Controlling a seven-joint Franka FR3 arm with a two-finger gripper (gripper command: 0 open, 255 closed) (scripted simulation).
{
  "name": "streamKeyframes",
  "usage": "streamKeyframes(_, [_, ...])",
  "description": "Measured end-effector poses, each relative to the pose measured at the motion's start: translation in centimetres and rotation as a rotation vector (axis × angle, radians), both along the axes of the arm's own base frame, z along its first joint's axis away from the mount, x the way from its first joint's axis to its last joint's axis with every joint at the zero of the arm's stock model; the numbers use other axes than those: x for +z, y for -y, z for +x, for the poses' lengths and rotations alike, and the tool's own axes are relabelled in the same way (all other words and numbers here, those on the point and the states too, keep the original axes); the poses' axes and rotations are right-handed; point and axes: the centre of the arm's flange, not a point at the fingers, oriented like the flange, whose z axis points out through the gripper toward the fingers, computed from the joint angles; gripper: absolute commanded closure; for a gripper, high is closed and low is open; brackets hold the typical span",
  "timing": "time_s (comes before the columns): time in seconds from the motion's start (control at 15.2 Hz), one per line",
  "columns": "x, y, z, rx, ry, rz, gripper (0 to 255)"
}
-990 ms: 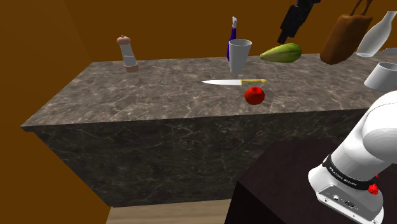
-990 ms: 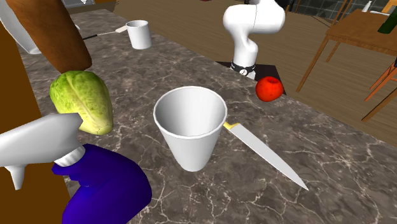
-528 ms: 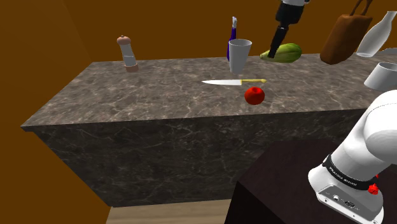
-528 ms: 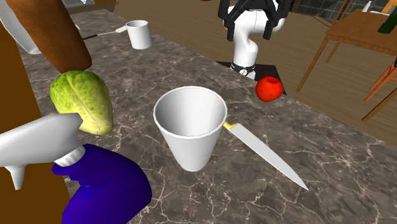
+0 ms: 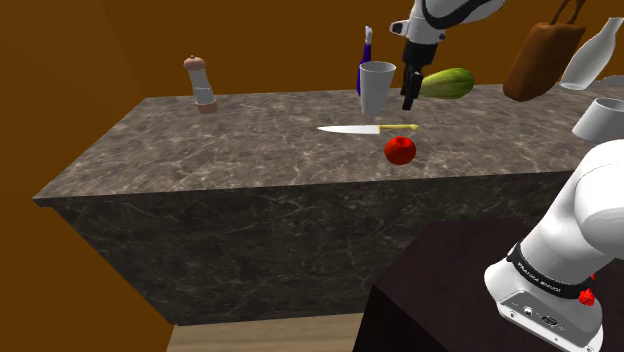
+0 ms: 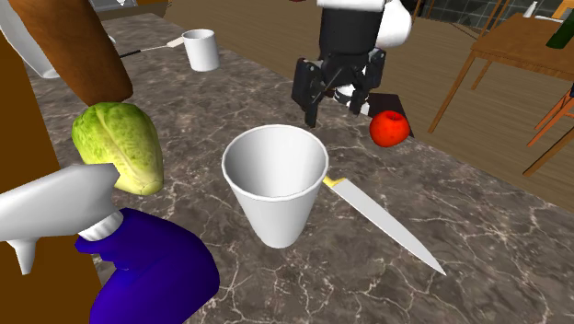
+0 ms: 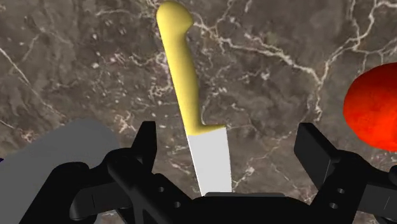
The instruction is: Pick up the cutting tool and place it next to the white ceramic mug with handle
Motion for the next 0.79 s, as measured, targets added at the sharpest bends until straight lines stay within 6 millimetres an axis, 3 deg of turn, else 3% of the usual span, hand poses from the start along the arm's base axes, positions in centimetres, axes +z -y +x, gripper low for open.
streamKeyframes(0.33, [-4.4,0.3,3.6,0.162,-0.032,-0.025,0])
streamKeyframes(0.79, [-8.5,0.7,4.1,0.180,-0.035,-0.029,0])
